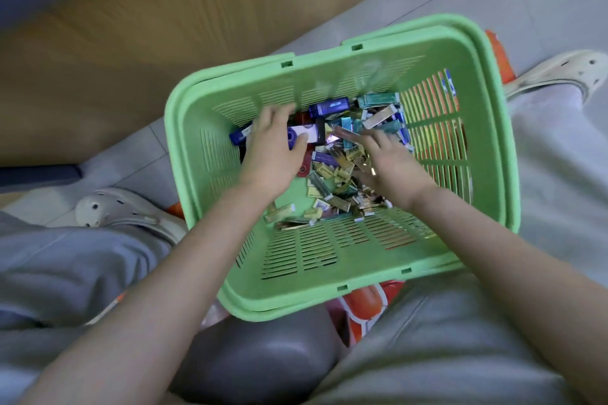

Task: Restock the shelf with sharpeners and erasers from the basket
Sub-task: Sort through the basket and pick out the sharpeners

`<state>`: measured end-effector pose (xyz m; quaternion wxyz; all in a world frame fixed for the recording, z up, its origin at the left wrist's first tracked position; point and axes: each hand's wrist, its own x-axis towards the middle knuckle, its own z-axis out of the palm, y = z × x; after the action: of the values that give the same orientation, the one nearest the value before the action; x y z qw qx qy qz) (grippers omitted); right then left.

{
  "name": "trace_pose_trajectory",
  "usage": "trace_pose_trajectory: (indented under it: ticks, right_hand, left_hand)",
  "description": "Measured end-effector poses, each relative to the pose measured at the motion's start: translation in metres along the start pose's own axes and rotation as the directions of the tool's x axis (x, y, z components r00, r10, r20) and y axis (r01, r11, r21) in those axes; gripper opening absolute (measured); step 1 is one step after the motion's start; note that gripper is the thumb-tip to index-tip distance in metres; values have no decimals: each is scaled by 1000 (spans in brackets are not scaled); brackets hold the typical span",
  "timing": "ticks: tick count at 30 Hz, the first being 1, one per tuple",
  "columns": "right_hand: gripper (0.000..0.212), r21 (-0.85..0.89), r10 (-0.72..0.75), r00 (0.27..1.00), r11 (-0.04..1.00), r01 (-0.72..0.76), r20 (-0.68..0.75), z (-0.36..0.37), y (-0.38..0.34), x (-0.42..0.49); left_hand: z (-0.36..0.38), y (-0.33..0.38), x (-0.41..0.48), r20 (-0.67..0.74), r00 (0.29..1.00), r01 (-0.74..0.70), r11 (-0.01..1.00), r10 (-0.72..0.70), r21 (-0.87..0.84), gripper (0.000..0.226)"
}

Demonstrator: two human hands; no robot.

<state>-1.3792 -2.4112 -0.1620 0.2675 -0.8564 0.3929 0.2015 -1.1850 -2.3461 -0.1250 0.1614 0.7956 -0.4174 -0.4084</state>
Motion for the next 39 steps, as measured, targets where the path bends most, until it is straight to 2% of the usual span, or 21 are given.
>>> trace_pose_trajectory:
  ticks: [2, 4, 6, 7, 10, 12, 18, 22, 25, 31, 36, 39]
  right_hand:
    - [57, 64, -121, 992, 991, 118, 45, 9, -16, 4]
    - [56, 119, -203, 969, 975, 186, 144, 22, -33, 14]
    - [63, 168, -236, 927, 967, 193, 291, 37, -47, 24]
    - [67, 196, -235, 899, 965, 172, 370, 45, -53, 28]
    - [74, 278, -214, 811, 958, 67, 544, 70, -64, 34]
    - [74, 289, -194, 768, 957, 12, 610, 83, -67, 35]
    - [59, 199, -141, 758, 980, 15, 637, 98, -73, 40]
    - [35, 208, -128, 725, 978, -21, 676, 105, -76, 40]
    - [38, 246, -159, 737, 969, -10, 657, 105, -79, 40]
    - [35, 221, -187, 668, 975, 35, 720, 93, -84, 39]
    - [22, 240, -212, 748, 968, 73, 629, 52, -66, 23]
    - [23, 277, -130, 885, 961, 1, 448, 9, -44, 12]
  left_hand:
    - [-27, 4, -34, -160, 970, -182, 983, 184, 27, 44]
    - [-50, -6, -61, -383, 861, -334, 940, 333, 67, 37]
    - [-61, -29, -75, -548, 770, -318, 941, 326, 114, 35]
    - [-62, -42, -76, -583, 769, -269, 960, 262, 77, 37]
    - [-58, -62, -69, -554, 833, -130, 967, -14, -220, 43]
    - [-51, -67, -62, -522, 847, -101, 936, -98, -338, 44]
    - [-42, -70, -55, -568, 819, -148, 927, -80, -343, 37]
    - [-41, -71, -54, -572, 817, -151, 928, -77, -341, 37]
    - [-42, -70, -53, -570, 816, -135, 925, -99, -354, 37]
    - [-43, -69, -52, -584, 808, -138, 940, -76, -312, 37]
    - [-42, -69, -52, -594, 801, -130, 947, -75, -294, 36]
    - [-41, -69, -52, -605, 792, -128, 949, -76, -287, 36]
